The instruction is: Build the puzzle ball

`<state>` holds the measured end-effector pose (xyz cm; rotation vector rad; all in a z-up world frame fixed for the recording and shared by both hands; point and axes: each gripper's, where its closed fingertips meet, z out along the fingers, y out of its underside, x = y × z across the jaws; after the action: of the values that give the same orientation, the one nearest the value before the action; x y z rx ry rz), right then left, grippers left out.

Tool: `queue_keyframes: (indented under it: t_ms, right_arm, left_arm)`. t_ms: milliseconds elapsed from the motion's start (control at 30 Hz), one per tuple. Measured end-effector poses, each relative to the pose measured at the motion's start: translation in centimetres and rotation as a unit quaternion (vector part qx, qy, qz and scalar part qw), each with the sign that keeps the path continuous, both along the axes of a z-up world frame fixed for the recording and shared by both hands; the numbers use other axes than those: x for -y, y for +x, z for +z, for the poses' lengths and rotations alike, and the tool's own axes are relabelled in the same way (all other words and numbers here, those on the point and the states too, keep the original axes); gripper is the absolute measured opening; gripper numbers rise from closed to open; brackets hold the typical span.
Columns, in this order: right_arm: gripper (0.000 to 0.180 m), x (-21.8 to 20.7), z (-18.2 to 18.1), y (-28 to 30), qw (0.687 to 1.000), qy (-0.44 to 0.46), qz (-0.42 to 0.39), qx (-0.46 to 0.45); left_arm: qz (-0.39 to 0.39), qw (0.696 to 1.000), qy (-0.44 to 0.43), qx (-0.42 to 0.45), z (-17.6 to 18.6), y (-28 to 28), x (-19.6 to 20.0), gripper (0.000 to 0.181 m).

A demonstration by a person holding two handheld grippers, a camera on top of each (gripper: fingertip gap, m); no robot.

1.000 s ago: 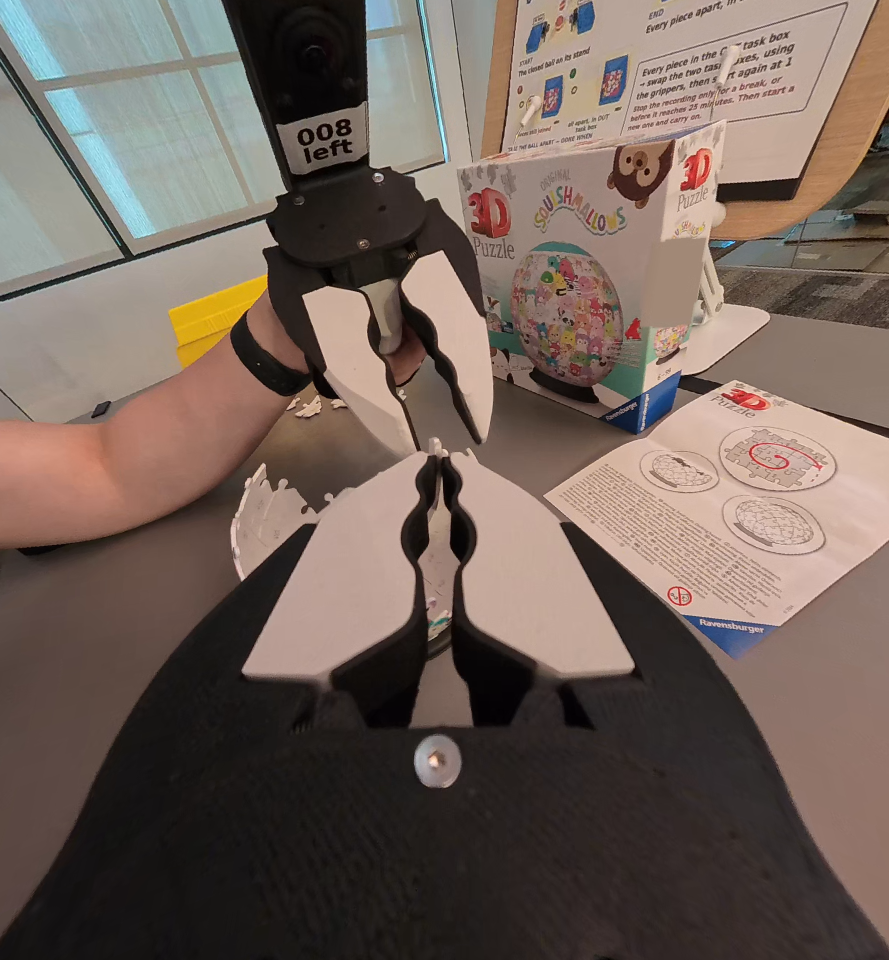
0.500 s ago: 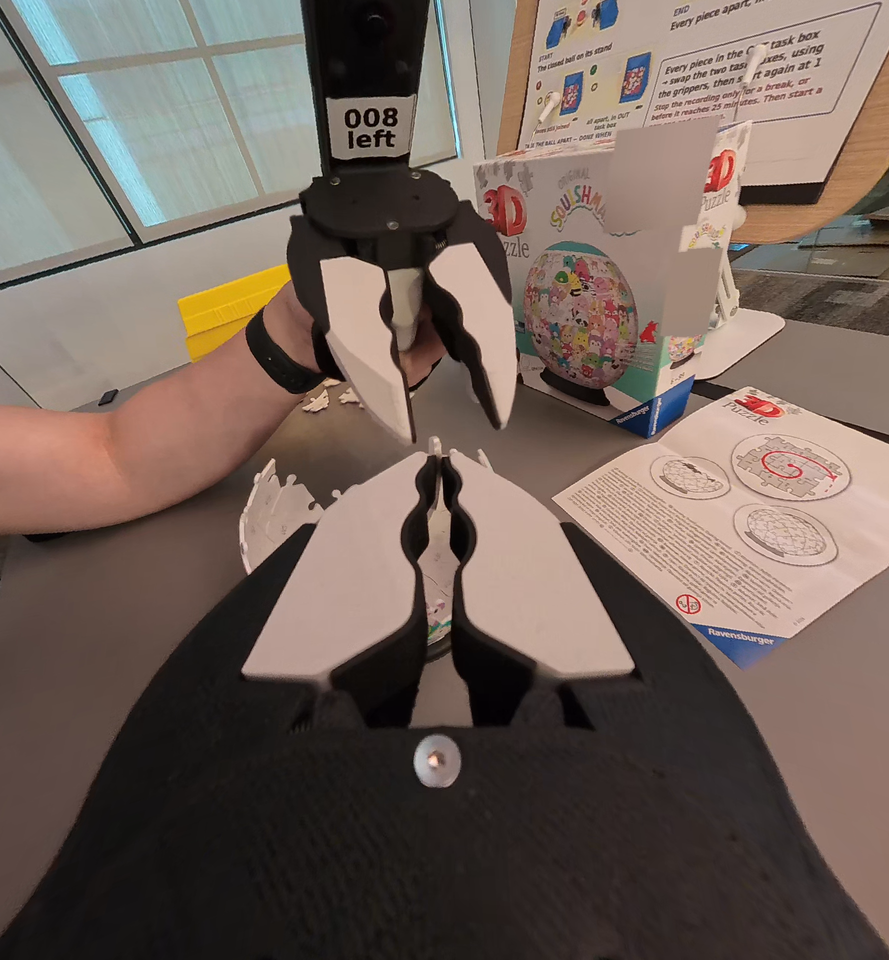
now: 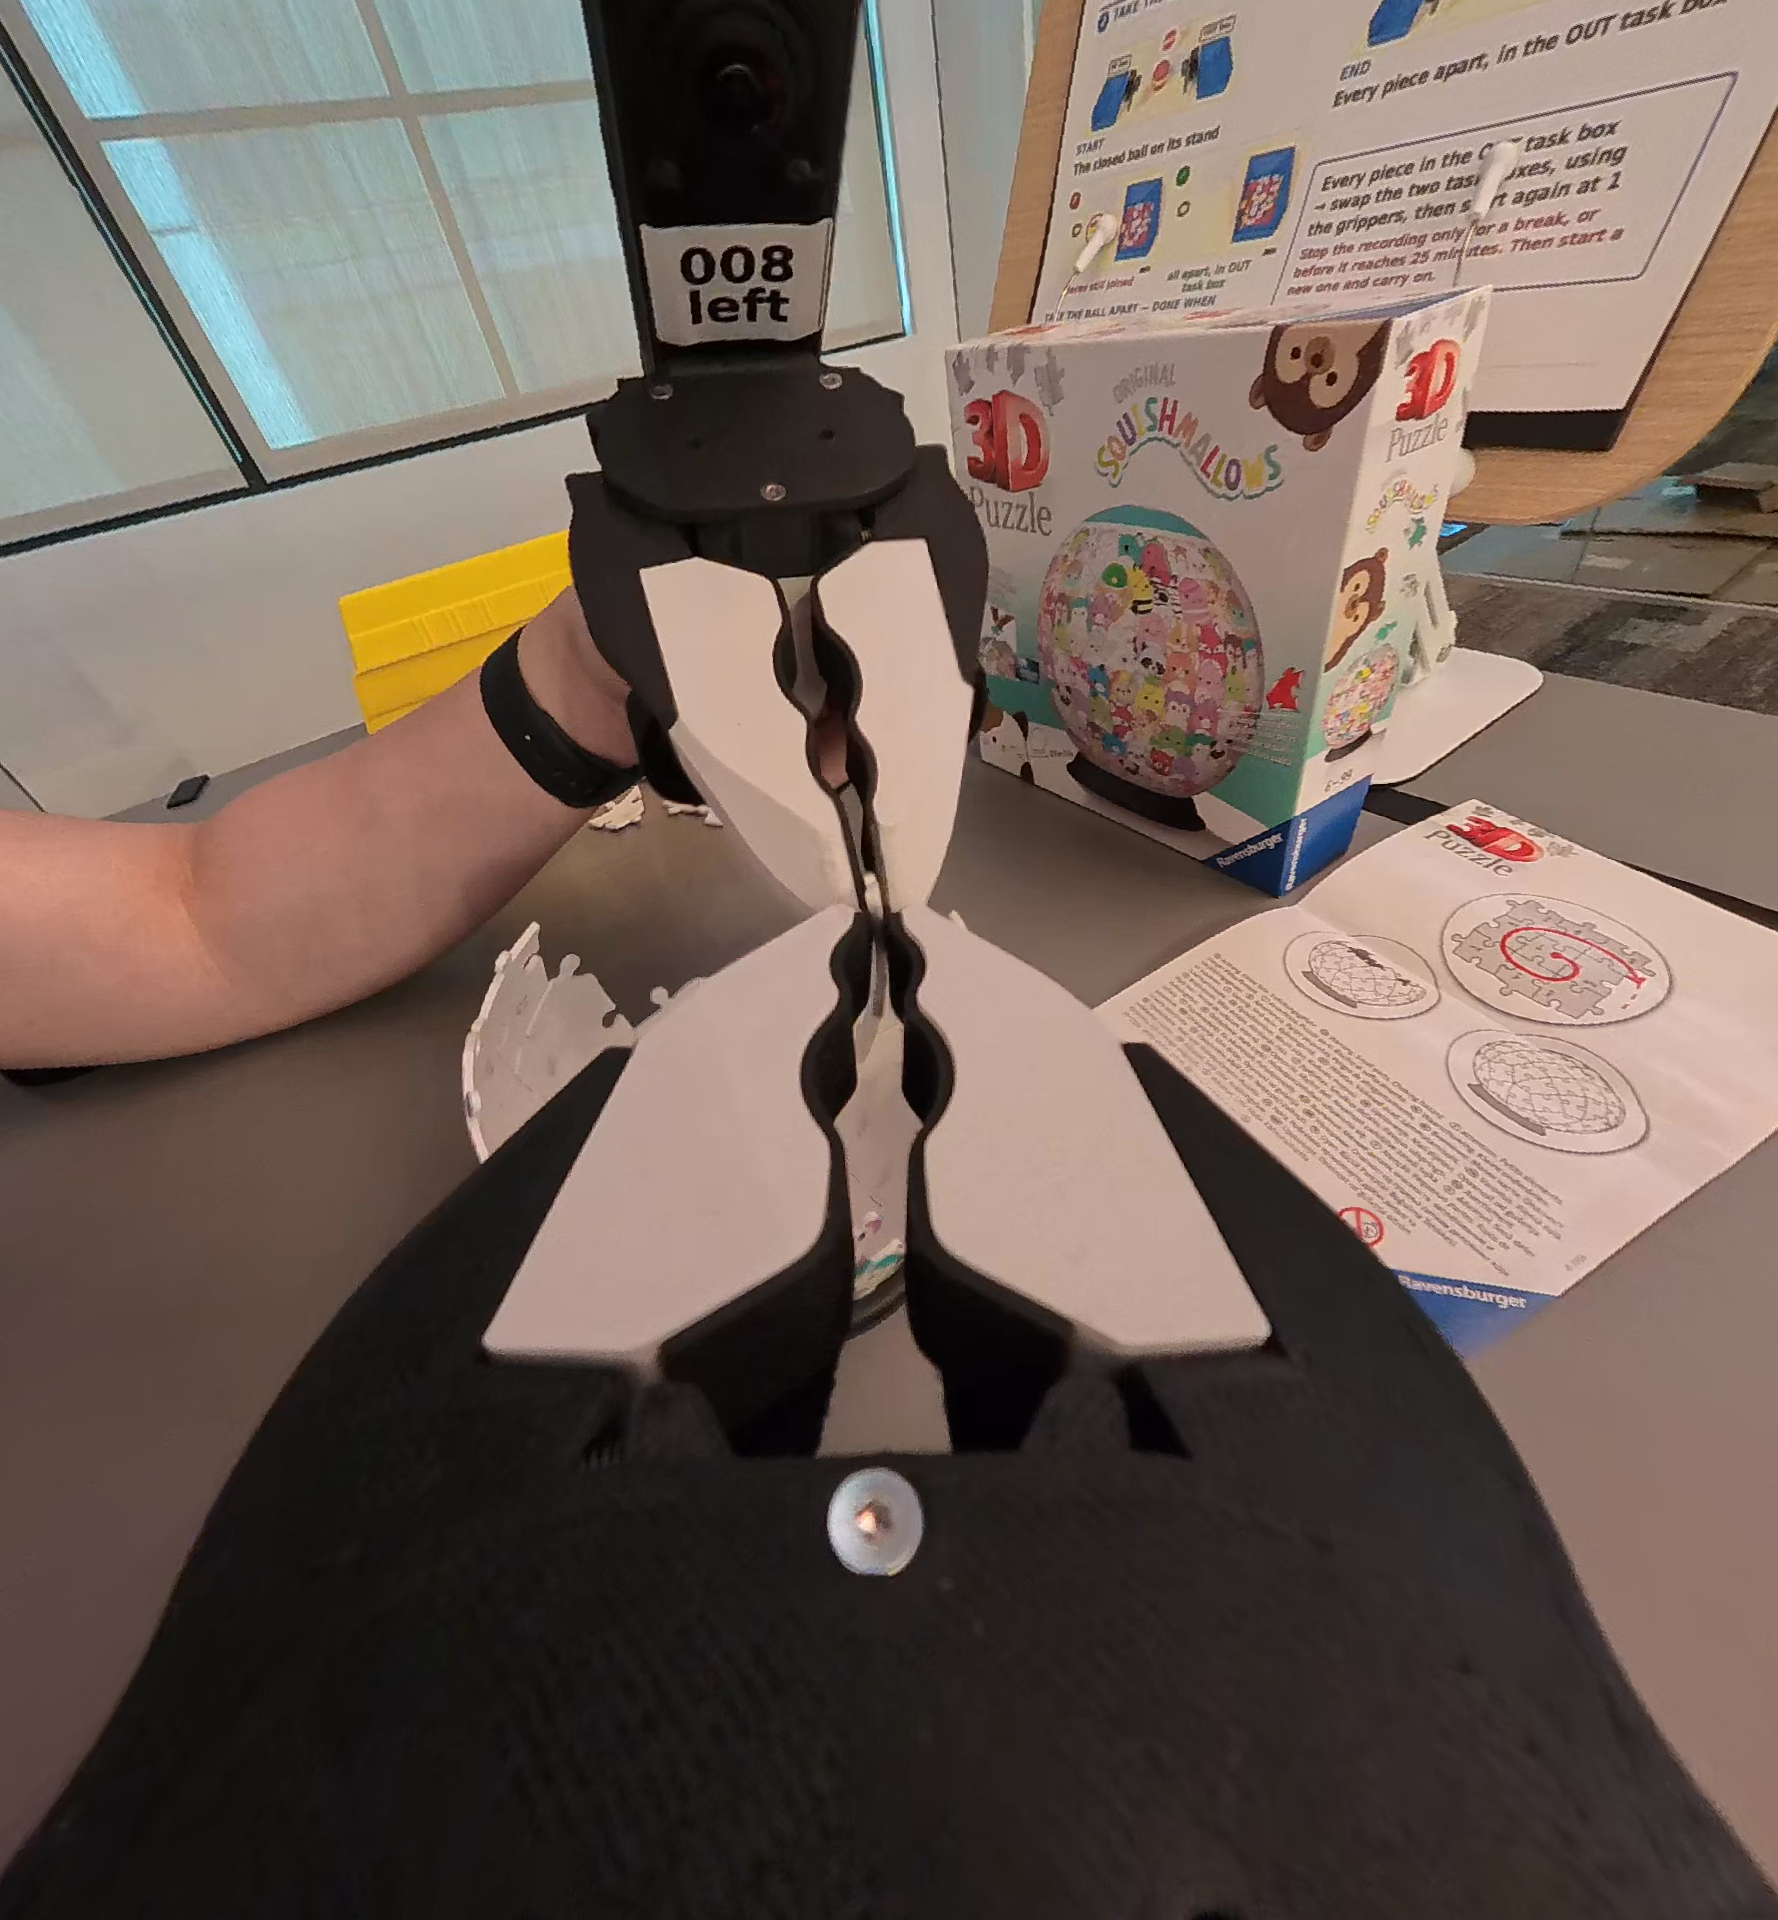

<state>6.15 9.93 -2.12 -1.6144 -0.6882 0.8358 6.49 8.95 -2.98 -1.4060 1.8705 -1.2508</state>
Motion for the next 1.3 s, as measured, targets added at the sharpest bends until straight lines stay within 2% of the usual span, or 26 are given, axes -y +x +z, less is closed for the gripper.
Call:
queue_keyframes:
  t_ms: [167,400,633,700,767,833,900,933,1100,1200,1300]
  right_arm:
    - [0.013,-0.4,0.4,0.7,1.0,-0.004,-0.017,-0.02]
    - [0.013,-0.6,-0.2,0.5,0.998,-0.045,-0.003,-0.051]
    - [0.013,-0.5,0.1,0.2,0.994,-0.06,0.013,-0.085]
    - [0.003,-0.6,0.2,0.3,0.994,-0.059,0.011,-0.092]
    - [0.003,-0.4,0.4,0.3,0.993,-0.059,0.015,-0.096]
    - [0.003,-0.3,0.4,0.3,0.992,-0.067,0.021,-0.101]
    - [0.003,-0.4,0.4,0.5,0.992,-0.07,0.016,-0.103]
    - [0.003,-0.4,0.3,0.6,0.992,-0.072,0.015,-0.101]
    - [0.003,-0.4,0.0,0.4,0.993,-0.077,0.016,-0.087]
    - [0.003,-0.3,-0.4,0.2,0.994,-0.078,0.017,-0.071]
    - [0.003,-0.3,-0.7,0.2,0.995,-0.076,0.013,-0.055]
  left_arm:
    - [0.025,1.0,-0.011,0.015,0.5,0.0,-1.1,0.002]
    - [0.037,0.997,-0.053,0.042,1.5,0.1,-1.7,0.002]
    - [0.028,0.996,-0.058,0.059,2.0,0.3,-1.2,0.002]
    - [0.023,0.996,-0.06,0.059,2.0,0.4,-1.0,0.002]
    - [0.017,0.996,-0.07,0.061,2.1,0.3,-0.8,0.002]
    - [0.009,0.995,-0.083,0.054,2.1,0.0,-0.7,0.006]
    - [0.028,0.995,-0.088,0.049,2.1,0.0,-1.4,0.021]
    - [0.031,0.994,-0.092,0.05,2.1,-0.1,-1.6,0.022]
    - [0.02,0.996,-0.081,0.035,1.4,-0.2,-1.3,0.016]
    - [0.001,0.998,-0.056,0.013,0.5,-0.2,-0.6,0.002]
    - [0.003,0.999,-0.037,0.004,0.0,-0.2,-0.6,0.002]
